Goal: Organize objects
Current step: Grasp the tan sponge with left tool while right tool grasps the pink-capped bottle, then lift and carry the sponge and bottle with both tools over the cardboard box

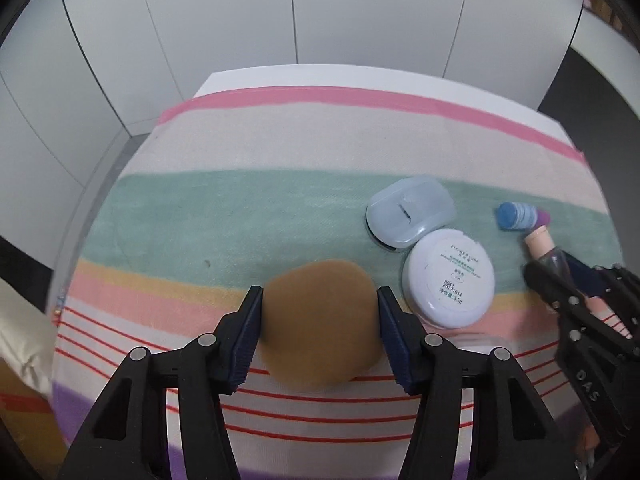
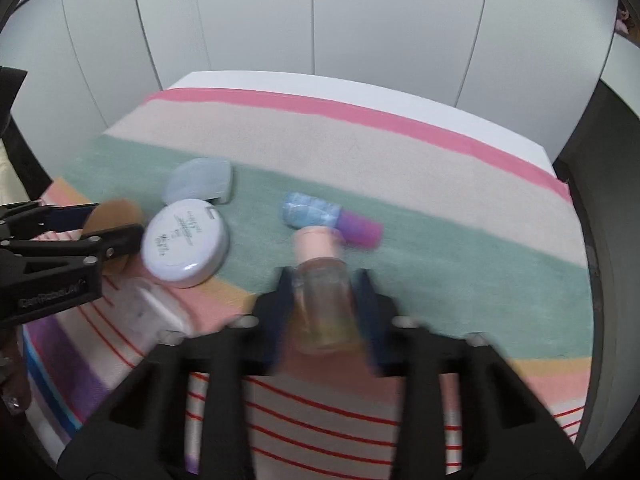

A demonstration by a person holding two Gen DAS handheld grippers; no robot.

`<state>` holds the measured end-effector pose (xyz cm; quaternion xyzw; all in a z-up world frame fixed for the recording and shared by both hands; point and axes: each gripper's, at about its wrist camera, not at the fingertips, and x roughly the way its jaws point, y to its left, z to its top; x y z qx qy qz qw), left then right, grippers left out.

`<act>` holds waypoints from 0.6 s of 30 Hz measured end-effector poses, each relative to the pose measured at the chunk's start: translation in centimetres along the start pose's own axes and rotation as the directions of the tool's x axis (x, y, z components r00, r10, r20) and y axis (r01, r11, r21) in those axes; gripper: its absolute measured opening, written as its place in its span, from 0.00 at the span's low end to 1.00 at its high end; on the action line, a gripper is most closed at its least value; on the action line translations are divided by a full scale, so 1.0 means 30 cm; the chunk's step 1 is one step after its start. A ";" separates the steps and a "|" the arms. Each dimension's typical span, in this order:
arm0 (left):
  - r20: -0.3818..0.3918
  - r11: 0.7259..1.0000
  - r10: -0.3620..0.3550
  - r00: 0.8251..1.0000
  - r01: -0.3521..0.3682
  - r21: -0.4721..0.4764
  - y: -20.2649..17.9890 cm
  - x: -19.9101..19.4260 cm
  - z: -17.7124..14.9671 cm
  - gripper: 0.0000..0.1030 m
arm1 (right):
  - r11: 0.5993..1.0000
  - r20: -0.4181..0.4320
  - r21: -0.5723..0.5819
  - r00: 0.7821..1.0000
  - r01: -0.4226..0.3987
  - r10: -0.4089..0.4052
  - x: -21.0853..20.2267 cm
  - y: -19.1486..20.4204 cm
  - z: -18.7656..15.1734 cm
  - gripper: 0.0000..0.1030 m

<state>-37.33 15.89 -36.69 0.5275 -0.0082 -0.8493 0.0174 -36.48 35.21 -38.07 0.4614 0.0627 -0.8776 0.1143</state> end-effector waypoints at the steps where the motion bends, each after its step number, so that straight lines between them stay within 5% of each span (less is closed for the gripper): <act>1: 0.003 1.000 0.005 1.000 -0.005 0.001 -0.004 -0.003 -0.001 0.48 | 1.000 -0.002 0.002 1.000 0.008 -0.008 -0.001 0.000 -0.002 0.28; 8: 0.043 0.996 0.053 0.998 -0.056 0.063 -0.047 -0.037 -0.007 0.36 | 0.999 -0.014 0.033 1.000 0.012 -0.012 -0.014 -0.020 -0.005 0.28; 18: 0.064 0.999 0.014 0.998 -0.017 0.039 -0.026 -0.159 0.035 0.23 | 0.998 -0.007 0.068 1.000 0.012 -0.012 -0.113 -0.032 0.013 0.28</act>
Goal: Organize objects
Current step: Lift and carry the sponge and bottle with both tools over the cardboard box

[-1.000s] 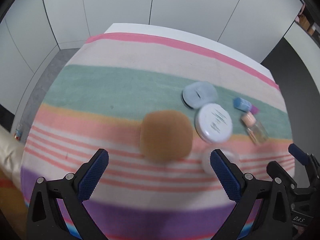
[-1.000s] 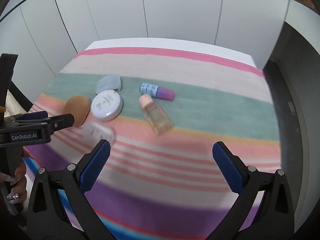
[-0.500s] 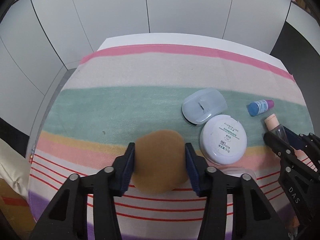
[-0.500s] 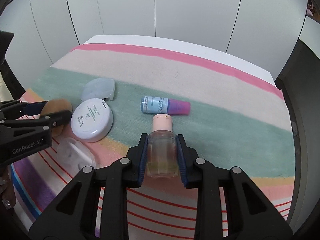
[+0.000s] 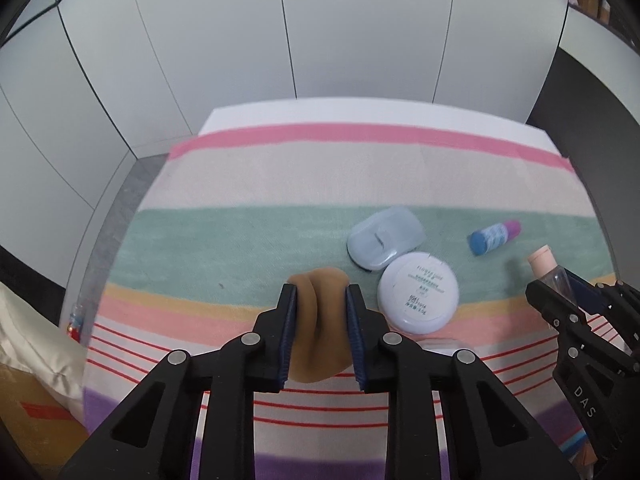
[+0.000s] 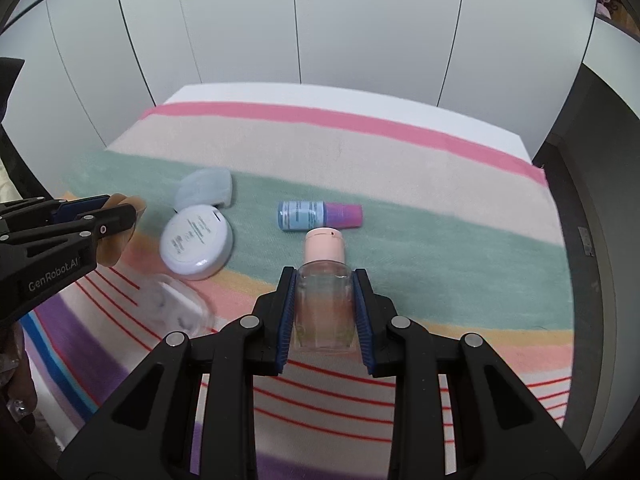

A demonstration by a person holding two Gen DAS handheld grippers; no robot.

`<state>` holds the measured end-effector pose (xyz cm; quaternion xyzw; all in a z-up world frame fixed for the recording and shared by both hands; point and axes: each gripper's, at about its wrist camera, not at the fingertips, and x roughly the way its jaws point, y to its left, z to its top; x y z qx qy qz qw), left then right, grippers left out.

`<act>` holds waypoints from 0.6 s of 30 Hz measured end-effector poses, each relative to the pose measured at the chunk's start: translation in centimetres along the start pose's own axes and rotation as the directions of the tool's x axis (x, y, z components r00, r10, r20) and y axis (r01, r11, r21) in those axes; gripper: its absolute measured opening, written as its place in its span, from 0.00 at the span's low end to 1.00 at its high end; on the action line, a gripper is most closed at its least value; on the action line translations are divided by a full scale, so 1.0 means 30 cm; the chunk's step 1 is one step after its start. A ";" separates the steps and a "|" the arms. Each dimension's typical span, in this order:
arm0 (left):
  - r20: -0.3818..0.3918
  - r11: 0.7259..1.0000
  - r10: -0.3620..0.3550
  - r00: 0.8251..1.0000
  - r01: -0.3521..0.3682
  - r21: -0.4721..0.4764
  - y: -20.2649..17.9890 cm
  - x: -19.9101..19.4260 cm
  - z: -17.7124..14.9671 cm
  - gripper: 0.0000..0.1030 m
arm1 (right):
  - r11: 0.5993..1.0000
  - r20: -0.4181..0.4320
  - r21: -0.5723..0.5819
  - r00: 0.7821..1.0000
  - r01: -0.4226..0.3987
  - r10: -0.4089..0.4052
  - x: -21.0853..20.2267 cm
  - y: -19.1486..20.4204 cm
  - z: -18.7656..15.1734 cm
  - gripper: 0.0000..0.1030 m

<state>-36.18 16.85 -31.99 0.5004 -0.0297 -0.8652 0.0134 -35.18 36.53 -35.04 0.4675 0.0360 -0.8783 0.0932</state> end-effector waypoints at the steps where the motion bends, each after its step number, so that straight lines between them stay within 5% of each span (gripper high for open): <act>1: 0.010 1.000 0.009 1.000 -0.009 0.003 0.000 -0.027 0.008 0.22 | 1.000 0.004 0.007 1.000 -0.003 0.003 -0.019 -0.002 0.008 0.28; 18: 0.185 1.000 0.001 0.983 0.001 -0.009 0.082 -0.604 0.196 0.22 | 0.998 0.133 0.022 0.990 0.052 -0.054 -0.548 0.044 0.199 0.28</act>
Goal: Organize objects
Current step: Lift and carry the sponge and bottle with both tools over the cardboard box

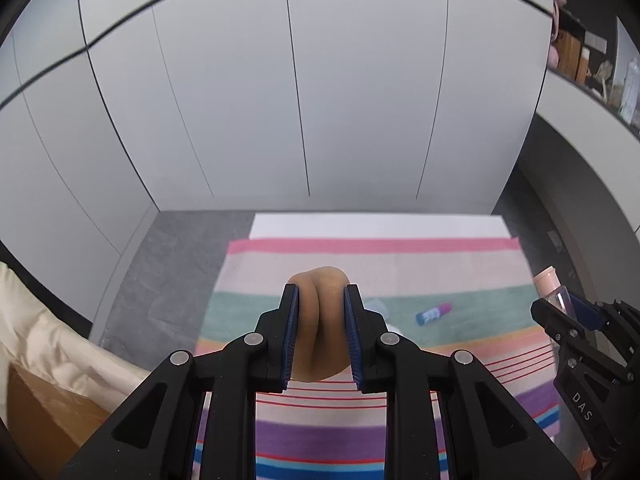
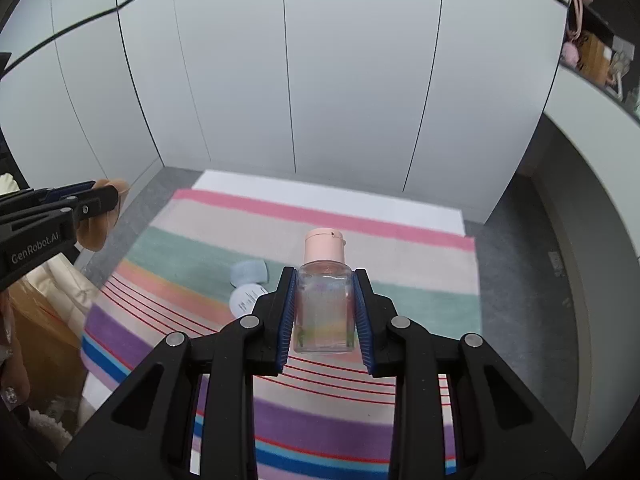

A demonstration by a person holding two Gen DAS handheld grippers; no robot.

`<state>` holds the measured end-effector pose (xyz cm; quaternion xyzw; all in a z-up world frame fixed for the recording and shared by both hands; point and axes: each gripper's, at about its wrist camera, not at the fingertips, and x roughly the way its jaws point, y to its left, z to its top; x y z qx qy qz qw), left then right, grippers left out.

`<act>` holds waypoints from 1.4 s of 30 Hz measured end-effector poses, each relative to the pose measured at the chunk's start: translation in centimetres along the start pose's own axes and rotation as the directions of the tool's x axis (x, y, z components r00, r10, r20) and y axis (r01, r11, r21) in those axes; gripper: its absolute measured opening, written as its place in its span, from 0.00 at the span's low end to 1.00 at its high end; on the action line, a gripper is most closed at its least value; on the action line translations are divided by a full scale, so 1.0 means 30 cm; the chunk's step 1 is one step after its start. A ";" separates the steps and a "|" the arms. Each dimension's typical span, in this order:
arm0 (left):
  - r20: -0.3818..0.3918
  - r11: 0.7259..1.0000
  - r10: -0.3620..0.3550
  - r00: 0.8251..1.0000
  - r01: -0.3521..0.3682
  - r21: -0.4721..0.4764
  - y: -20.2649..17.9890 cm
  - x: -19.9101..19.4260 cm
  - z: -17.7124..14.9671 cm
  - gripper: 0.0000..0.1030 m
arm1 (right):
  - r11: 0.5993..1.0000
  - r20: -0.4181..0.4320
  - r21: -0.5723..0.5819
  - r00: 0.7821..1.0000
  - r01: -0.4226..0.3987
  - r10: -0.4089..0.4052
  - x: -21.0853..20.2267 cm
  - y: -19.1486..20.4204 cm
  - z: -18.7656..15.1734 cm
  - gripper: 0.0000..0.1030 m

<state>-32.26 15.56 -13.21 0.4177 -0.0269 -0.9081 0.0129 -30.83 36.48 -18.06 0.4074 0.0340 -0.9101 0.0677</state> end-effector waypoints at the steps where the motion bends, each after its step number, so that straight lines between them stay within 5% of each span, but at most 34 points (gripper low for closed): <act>1: 0.009 1.000 0.003 1.000 -0.003 0.002 0.003 -0.032 0.013 0.22 | 1.000 0.005 0.003 1.000 0.000 0.000 -0.026 0.001 0.010 0.28; 21: 0.051 1.000 -0.016 0.999 0.018 -0.020 0.050 -0.301 0.007 0.22 | 1.000 0.061 0.011 0.998 0.000 0.000 -0.307 0.048 0.021 0.28; 35: 0.002 0.998 -0.049 0.999 0.049 -0.041 0.076 -0.473 -0.224 0.22 | 0.999 0.038 0.054 0.999 0.003 -0.006 -0.533 0.039 -0.172 0.28; 42: 0.051 0.998 -0.047 0.998 0.049 -0.026 0.064 -0.622 -0.350 0.22 | 0.998 0.026 0.066 1.000 0.000 -0.002 -0.656 0.027 -0.314 0.28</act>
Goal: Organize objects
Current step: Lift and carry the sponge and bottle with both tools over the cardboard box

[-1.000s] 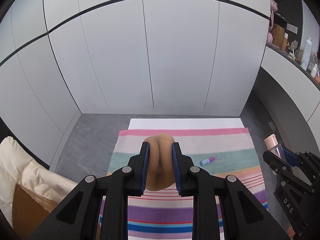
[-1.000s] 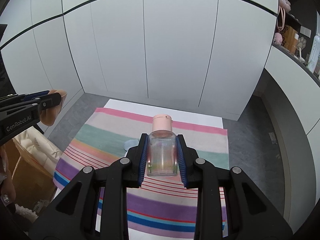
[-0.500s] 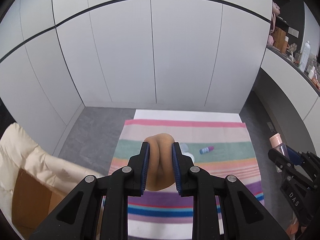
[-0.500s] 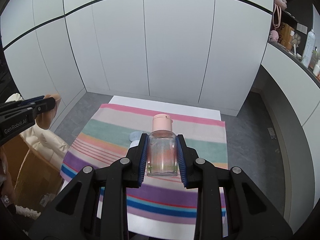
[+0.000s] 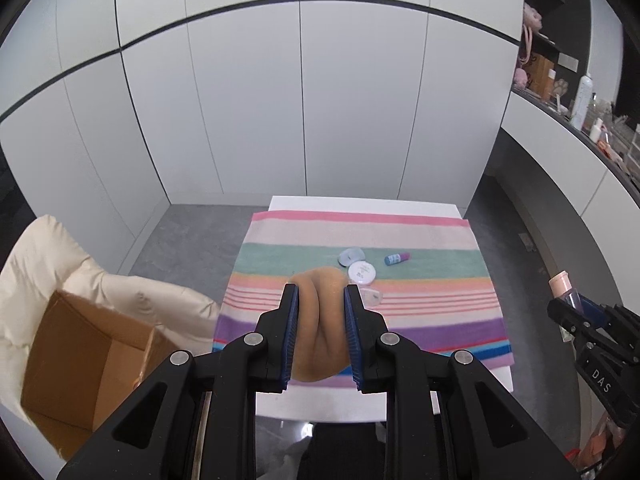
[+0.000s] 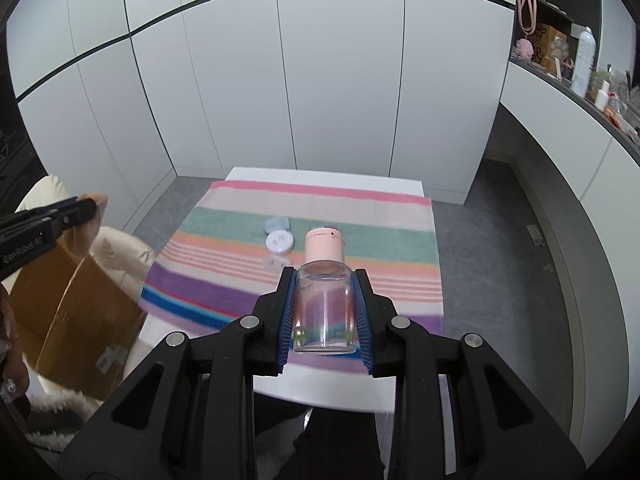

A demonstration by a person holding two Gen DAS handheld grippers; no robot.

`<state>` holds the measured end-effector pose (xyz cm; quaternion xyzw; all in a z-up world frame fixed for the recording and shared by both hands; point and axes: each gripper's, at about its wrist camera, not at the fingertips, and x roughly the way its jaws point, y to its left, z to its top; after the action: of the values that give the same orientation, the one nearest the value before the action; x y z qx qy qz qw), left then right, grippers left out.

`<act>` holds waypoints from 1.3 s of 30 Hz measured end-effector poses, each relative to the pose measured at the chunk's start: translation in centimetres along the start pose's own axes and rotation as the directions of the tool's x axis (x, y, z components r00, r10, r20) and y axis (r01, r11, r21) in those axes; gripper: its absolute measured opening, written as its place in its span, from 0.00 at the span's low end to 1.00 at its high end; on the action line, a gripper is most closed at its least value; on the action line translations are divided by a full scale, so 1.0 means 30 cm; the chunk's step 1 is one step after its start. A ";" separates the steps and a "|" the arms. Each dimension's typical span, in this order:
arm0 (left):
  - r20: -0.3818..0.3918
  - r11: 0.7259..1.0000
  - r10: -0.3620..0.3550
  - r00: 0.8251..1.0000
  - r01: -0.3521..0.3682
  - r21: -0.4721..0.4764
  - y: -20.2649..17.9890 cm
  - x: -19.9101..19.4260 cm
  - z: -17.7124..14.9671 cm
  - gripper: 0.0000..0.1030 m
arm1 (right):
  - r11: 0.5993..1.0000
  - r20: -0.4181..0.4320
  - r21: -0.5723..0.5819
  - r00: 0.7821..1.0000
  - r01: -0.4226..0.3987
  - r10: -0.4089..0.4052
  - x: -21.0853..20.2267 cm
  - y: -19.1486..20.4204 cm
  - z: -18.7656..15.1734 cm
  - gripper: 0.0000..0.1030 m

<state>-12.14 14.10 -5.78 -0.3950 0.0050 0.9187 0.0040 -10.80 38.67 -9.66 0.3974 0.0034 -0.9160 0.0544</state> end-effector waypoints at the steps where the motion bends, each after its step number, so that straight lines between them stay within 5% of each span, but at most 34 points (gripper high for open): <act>1: 0.005 1.000 -0.003 1.000 0.003 0.006 -0.003 -0.020 -0.018 0.22 | 1.000 -0.001 0.001 1.000 0.001 -0.001 -0.018 -0.001 -0.019 0.28; 10: -0.002 1.000 -0.006 1.000 0.006 -0.015 0.023 -0.150 -0.208 0.22 | 1.000 -0.018 0.007 1.000 0.023 -0.023 -0.142 -0.001 -0.189 0.28; 20: -0.114 0.998 0.020 0.993 -0.027 -0.052 0.115 -0.139 -0.399 0.22 | 0.999 -0.107 0.039 0.994 -0.019 0.023 -0.232 -0.004 -0.429 0.28; 39: -0.126 0.995 0.002 0.992 -0.014 -0.096 0.176 -0.127 -0.421 0.22 | 0.998 -0.122 -0.033 0.991 -0.061 0.056 -0.205 0.108 -0.423 0.28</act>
<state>-0.42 8.64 -11.66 -0.4520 -0.0376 0.8910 -0.0189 2.94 36.68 -13.75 0.4512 0.0119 -0.8880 0.0882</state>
